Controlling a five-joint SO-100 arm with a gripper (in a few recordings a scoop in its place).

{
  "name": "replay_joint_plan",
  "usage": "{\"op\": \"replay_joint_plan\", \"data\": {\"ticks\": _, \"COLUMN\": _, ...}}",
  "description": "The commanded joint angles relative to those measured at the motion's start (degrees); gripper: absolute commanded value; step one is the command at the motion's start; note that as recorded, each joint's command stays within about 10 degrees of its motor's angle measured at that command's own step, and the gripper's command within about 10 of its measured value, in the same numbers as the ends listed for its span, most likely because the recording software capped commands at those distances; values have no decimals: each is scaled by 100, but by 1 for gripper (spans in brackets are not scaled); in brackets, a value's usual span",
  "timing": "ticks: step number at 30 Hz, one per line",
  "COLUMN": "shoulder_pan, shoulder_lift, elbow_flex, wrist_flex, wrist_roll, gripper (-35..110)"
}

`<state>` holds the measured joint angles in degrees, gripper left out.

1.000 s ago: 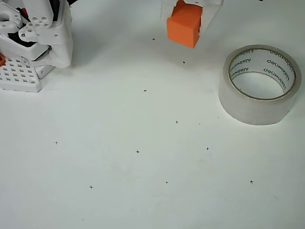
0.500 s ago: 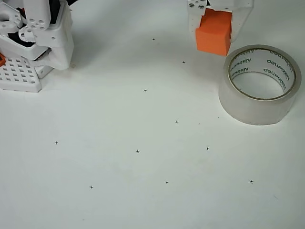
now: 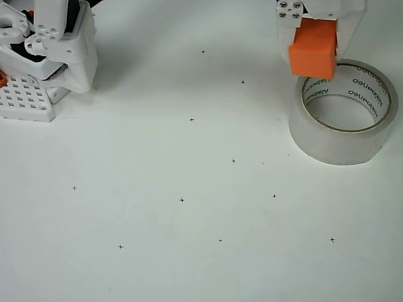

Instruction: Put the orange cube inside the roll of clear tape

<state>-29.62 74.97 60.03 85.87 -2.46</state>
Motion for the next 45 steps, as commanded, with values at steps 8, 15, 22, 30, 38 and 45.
{"op": "replay_joint_plan", "data": {"ticks": 8, "shoulder_pan": 18, "shoulder_lift": -765, "elbow_flex": -2011, "wrist_flex": 817, "wrist_roll": -308, "gripper": 12}}
{"op": "replay_joint_plan", "data": {"ticks": 15, "shoulder_pan": 44, "shoulder_lift": -905, "elbow_flex": -2927, "wrist_flex": 1011, "wrist_roll": -387, "gripper": 12}}
{"op": "replay_joint_plan", "data": {"ticks": 22, "shoulder_pan": 62, "shoulder_lift": -1670, "elbow_flex": -3999, "wrist_flex": 1406, "wrist_roll": -492, "gripper": 12}}
{"op": "replay_joint_plan", "data": {"ticks": 30, "shoulder_pan": 53, "shoulder_lift": -1740, "elbow_flex": -4140, "wrist_flex": 1503, "wrist_roll": -545, "gripper": 29}}
{"op": "replay_joint_plan", "data": {"ticks": 38, "shoulder_pan": 79, "shoulder_lift": -1811, "elbow_flex": -4210, "wrist_flex": 1503, "wrist_roll": -606, "gripper": 38}}
{"op": "replay_joint_plan", "data": {"ticks": 45, "shoulder_pan": 105, "shoulder_lift": -1819, "elbow_flex": -4280, "wrist_flex": 1503, "wrist_roll": -729, "gripper": 39}}
